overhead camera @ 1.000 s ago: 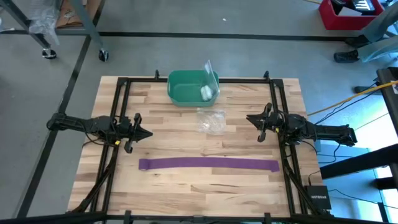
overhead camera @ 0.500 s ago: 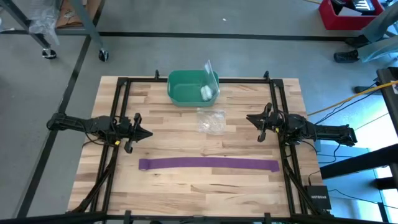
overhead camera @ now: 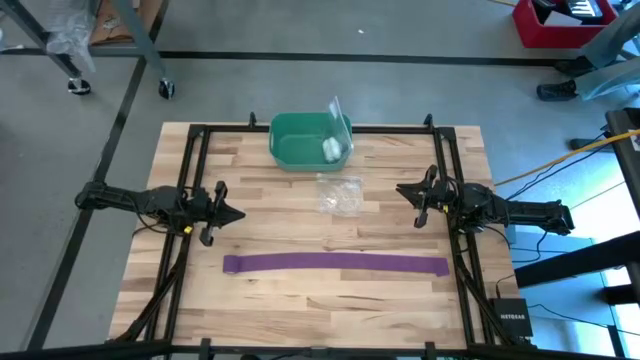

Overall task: Roll bandage
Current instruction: Roll the violet bandage

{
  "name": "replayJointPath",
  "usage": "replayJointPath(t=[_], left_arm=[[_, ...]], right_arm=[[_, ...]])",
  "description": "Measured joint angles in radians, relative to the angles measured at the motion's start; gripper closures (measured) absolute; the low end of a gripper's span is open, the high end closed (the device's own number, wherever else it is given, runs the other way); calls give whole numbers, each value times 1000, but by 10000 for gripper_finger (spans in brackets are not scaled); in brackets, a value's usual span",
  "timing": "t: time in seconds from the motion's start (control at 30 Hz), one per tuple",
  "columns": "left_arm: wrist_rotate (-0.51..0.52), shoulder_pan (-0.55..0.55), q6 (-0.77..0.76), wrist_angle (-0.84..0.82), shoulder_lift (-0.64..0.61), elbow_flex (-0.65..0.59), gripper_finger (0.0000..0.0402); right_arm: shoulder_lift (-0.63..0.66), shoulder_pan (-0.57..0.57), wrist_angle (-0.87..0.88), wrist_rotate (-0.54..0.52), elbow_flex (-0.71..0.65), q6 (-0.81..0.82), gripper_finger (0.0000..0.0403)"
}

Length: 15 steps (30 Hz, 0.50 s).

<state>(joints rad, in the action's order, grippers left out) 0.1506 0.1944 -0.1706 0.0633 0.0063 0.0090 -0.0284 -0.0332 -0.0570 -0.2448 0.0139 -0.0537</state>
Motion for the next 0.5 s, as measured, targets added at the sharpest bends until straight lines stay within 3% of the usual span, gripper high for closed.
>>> replayJointPath(t=[0.2,0.5], left_arm=[[61,-1,-66,69,0,0,396],[63,1,27,172,65,69,396]], right_arm=[[0,0,-28,-29,-1,127,352],[0,0,-85,-35,-1,193,352]])
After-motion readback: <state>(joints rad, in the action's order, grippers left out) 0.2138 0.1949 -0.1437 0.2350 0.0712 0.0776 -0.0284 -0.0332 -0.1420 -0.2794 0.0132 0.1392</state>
